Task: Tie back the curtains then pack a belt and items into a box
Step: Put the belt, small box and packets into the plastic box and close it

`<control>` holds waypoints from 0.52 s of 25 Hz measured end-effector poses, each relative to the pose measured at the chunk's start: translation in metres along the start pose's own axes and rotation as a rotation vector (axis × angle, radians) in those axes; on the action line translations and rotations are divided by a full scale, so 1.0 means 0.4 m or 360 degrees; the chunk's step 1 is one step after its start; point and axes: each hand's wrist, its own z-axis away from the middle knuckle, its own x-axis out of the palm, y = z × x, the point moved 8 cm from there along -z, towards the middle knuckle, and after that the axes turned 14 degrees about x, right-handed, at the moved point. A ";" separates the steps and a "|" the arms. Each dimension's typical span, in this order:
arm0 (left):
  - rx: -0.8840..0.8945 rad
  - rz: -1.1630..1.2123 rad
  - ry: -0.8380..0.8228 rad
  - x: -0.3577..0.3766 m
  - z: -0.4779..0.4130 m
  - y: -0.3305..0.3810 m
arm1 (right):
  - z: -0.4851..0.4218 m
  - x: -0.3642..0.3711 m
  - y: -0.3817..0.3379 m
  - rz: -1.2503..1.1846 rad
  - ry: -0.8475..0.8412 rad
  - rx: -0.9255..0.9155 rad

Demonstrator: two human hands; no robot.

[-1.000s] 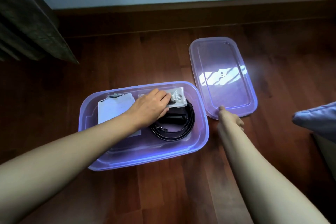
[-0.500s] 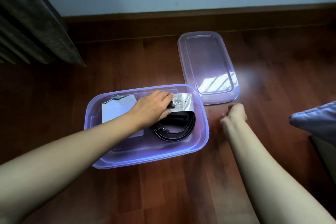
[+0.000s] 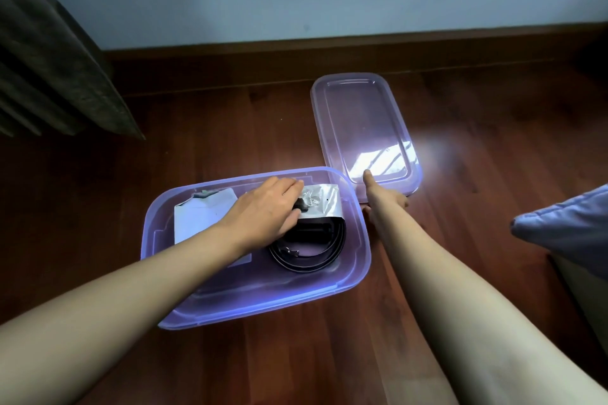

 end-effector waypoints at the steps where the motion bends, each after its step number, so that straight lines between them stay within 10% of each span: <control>1: 0.0017 -0.0007 0.0031 -0.003 0.003 -0.003 | -0.004 -0.005 -0.004 0.0053 0.0063 0.0003; 7: 0.0061 -0.0021 0.0201 -0.010 0.011 -0.030 | 0.028 -0.077 -0.028 -0.0215 0.0187 0.0086; 13: -0.0091 0.0310 0.0451 -0.078 0.020 -0.073 | 0.125 -0.127 -0.139 -0.1425 -0.0399 -0.0239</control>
